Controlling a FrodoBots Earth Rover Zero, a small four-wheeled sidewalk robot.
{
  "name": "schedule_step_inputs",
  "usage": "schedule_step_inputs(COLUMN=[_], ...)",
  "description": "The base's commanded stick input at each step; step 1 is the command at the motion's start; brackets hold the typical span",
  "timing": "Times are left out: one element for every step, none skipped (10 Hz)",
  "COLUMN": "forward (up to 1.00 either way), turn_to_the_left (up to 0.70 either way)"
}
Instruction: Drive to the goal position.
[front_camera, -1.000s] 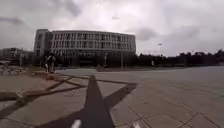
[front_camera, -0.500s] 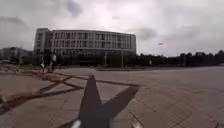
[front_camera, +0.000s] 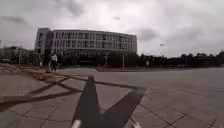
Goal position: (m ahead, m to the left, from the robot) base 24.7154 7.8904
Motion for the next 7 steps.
schedule_step_inputs(forward=[0.7,0.7,0.7,0.7,0.7,0.7,0.7], turn_to_the_left=[0.0,0.0,0.0,0.0,0.0,0.0,0.0])
